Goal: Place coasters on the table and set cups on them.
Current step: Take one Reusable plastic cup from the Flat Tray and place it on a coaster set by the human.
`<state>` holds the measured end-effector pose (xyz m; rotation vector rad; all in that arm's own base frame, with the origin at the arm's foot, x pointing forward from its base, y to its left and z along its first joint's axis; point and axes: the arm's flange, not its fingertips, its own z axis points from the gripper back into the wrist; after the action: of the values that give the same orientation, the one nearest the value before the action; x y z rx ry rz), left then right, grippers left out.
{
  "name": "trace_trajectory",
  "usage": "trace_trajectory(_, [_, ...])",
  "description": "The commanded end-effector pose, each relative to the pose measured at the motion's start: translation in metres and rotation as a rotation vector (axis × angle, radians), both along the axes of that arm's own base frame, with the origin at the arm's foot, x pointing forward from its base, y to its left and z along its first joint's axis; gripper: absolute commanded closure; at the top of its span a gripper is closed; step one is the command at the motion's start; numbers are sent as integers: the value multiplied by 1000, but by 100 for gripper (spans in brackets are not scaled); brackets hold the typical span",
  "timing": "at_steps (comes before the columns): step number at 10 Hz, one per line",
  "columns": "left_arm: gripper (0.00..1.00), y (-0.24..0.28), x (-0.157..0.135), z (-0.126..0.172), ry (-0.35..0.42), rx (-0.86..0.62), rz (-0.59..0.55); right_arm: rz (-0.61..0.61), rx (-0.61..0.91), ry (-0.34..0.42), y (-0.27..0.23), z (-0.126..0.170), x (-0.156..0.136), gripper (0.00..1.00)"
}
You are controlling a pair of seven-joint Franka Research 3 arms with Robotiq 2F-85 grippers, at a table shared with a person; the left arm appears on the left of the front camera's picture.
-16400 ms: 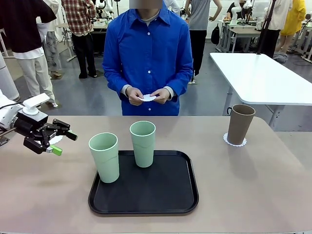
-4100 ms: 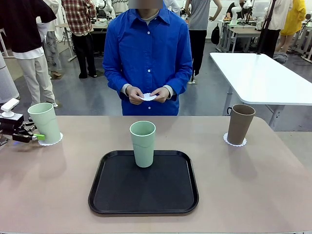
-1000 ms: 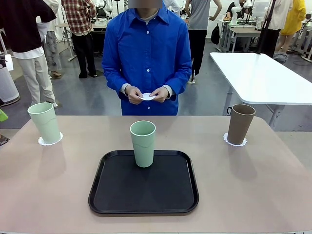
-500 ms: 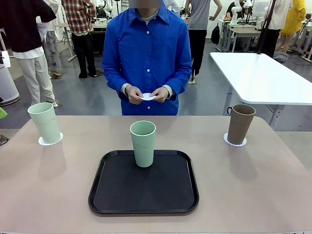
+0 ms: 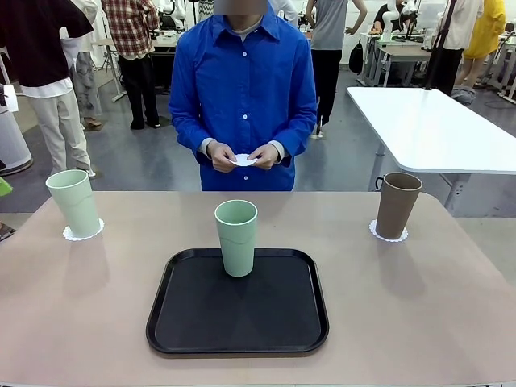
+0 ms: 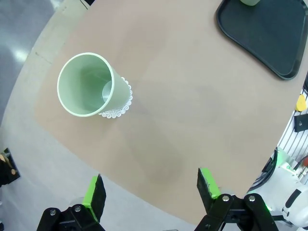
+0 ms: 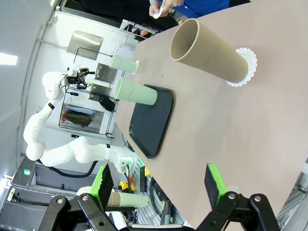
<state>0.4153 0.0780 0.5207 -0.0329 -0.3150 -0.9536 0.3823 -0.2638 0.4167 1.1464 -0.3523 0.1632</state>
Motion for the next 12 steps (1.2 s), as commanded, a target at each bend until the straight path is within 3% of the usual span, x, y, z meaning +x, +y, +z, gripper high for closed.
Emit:
trace_trajectory(1, [0, 0, 0, 0, 0, 0, 0, -1, -14, 8, -1, 2, -2, 0])
trace_trajectory(2, [0, 1, -29, -9, 79, -143, 164, -1, -14, 8, -1, 2, -2, 0])
trace_trajectory(3, [0, 9, -39, -2, 229, -298, 248, -1, -14, 8, -1, 2, -2, 0])
trace_trajectory(4, [0, 21, -61, -10, 323, -380, 290, -1, -14, 8, -1, 2, -2, 0])
trace_trajectory(5, [0, 25, -82, -18, 368, -331, 275, -1, -14, 8, -1, 2, -2, 0])
trace_trajectory(6, [0, 27, -102, -27, 367, -277, 277, -1, -14, 8, -1, 2, -2, 0])
trace_trajectory(7, [0, 29, -115, -33, 308, -250, 295, -1, -14, 8, -1, 2, -2, 0])
trace_trajectory(8, [0, 27, -84, -26, 387, -309, 240, -1, -14, 8, -1, 2, -2, 0])
trace_trajectory(9, [0, 27, -84, -26, 387, -309, 240, -1, -14, 8, -1, 2, -2, 0])
trace_trajectory(10, [0, 33, -106, -30, 374, -299, 258, -1, -14, 8, -1, 2, -2, 0])
trace_trajectory(12, [0, 88, -90, -34, 359, -763, 266, -1, -14, 8, -1, 2, -2, 0])
